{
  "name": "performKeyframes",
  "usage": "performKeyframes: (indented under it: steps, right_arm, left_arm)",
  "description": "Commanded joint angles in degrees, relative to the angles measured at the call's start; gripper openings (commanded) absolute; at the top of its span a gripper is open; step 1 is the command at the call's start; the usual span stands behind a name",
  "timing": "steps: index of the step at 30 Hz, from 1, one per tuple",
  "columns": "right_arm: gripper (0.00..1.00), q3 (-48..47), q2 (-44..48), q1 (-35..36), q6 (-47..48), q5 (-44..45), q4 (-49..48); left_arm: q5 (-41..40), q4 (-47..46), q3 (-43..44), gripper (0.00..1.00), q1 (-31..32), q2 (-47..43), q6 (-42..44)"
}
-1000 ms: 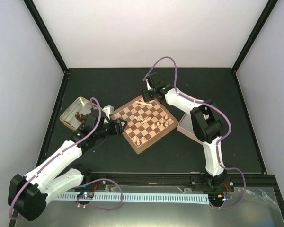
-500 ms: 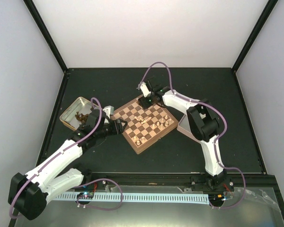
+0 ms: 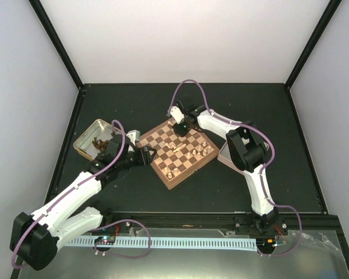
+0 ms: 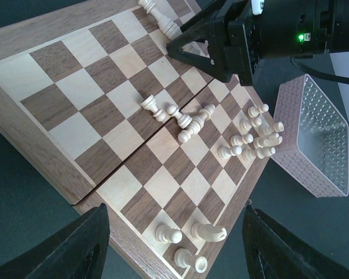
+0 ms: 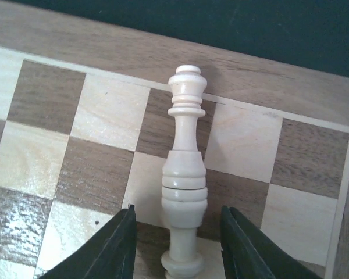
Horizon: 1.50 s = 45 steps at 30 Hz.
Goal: Set up the chess pieces on the board
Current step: Pick up the chess piece from the chessboard.
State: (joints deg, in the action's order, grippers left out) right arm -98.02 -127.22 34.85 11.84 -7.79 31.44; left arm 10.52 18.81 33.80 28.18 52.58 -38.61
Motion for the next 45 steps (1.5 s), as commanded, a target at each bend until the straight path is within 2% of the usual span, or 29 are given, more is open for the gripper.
performKeyframes:
  steps: [1, 4, 10, 12, 15, 18, 24, 29, 34, 40, 45]
  right_arm:
    - [0.39, -2.3, -0.6, 0.1, 2.8, 0.4, 3.2]
    - [0.35, -2.4, -1.1, 0.0, 2.3, 0.5, 2.8]
    - [0.34, -3.5, -3.6, 0.0, -0.9, 2.1, 1.4]
    - [0.29, -3.2, -4.1, 0.2, -1.2, 2.2, 0.7]
    - [0.17, -2.3, -4.1, 0.1, -1.2, 2.7, -0.3]
    - [0.09, 0.2, -1.9, 0.3, -1.4, 2.6, -2.3]
    - [0.04, 7.6, 8.7, 0.2, -3.9, 1.4, -11.8]
    - [0.04, 14.1, 17.9, 0.2, -6.3, -4.2, -19.4]
    - [0.04, 20.9, 25.8, 0.3, -7.9, -14.1, -23.0]
    - [0.06, 29.9, 36.2, 0.8, -10.5, -27.9, -27.2]
    - [0.07, 34.5, 42.2, 2.4, -10.2, -34.6, -27.2]
  left_arm:
    - [0.3, 0.0, 1.0, 0.64, -0.4, 0.2, -0.1]
    - [0.4, 0.1, 1.1, 0.64, -0.3, 0.2, -0.2]
    - [0.4, 0.1, 1.2, 0.64, -0.3, 0.2, -0.2]
    - [0.4, 0.0, 1.2, 0.64, -0.3, 0.1, -0.3]
    - [0.4, 0.0, 1.1, 0.64, -0.3, -0.1, -0.5]
    - [0.3, 0.1, 1.1, 0.64, -0.3, -0.2, -0.5]
    - [0.4, -1.8, 1.7, 0.67, -0.3, -1.1, -2.0]
    - [1.3, -6.0, 2.0, 0.71, -0.5, -3.0, -4.4]
    - [4.7, -11.0, 3.1, 0.76, -1.1, -6.1, -6.2]
    - [11.4, -13.5, 7.6, 0.82, -2.8, -6.6, -4.8]
    - [17.2, -13.4, 10.6, 0.82, -3.7, -4.6, -3.4]
